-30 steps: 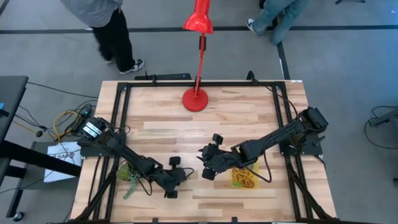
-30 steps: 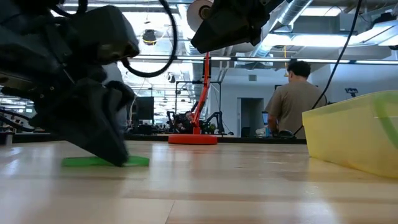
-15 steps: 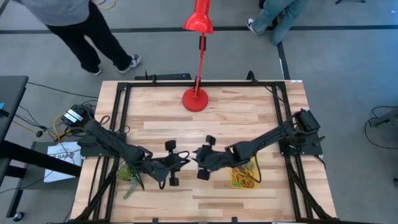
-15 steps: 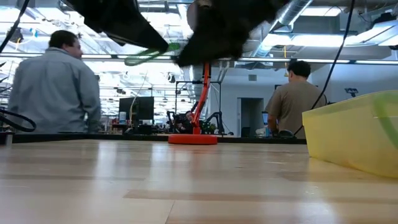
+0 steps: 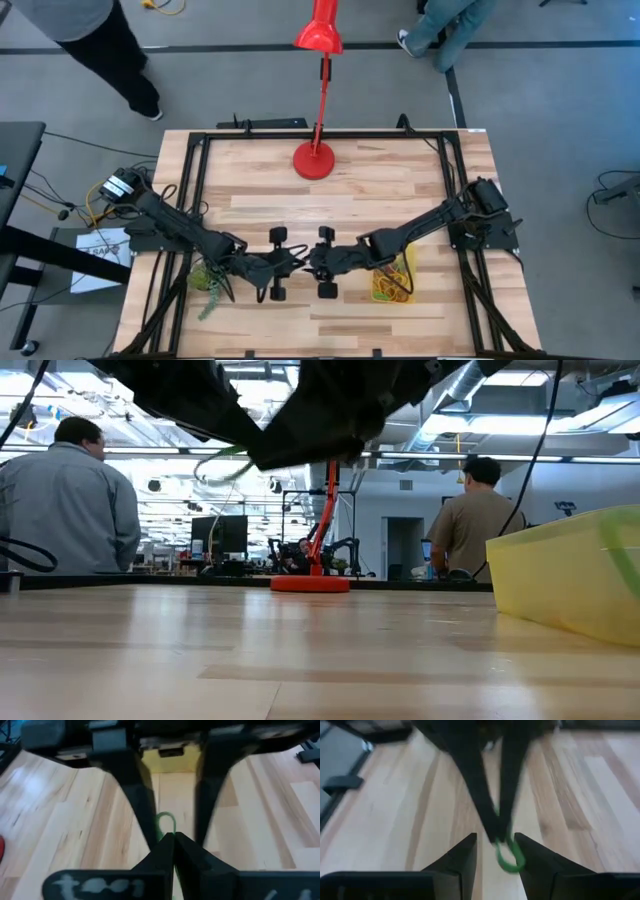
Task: Pick and place rubber bands into bin
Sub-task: Put the green rubber band into the container
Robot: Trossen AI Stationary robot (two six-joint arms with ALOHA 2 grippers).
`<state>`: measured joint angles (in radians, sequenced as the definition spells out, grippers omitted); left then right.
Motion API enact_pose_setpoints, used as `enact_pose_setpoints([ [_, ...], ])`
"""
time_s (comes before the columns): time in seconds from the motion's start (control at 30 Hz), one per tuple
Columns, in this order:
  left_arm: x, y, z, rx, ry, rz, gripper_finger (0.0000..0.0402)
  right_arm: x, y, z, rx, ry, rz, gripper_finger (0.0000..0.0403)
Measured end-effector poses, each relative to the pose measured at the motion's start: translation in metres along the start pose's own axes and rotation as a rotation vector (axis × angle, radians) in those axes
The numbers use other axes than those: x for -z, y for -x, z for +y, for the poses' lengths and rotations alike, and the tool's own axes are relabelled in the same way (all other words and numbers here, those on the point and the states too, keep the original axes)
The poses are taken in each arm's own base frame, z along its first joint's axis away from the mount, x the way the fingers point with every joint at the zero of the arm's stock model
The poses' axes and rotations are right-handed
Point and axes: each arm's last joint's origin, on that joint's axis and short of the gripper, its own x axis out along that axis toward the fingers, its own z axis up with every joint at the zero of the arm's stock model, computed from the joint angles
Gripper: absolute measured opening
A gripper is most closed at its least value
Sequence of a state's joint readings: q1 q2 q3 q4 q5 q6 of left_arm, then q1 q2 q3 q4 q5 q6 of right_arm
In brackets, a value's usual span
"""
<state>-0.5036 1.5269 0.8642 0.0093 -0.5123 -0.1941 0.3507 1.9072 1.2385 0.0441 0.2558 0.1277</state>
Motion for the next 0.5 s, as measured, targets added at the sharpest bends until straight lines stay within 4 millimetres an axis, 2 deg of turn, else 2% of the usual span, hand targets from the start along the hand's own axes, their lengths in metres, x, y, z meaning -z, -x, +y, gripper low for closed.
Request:
enact_pose_setpoints([
  [0.3, 0.0002, 0.0001, -0.0004, 0.017, -0.009, 0.006, 0.0000, -0.0026, 0.0006, 0.0008, -0.006, 0.000, -0.023, 0.0119],
  [0.5, 0.0012, 0.0003, 0.0004, -0.004, -0.014, 0.016, 0.0000, -0.0022, 0.0006, 0.0013, -0.023, 0.001, -0.018, 0.0075],
])
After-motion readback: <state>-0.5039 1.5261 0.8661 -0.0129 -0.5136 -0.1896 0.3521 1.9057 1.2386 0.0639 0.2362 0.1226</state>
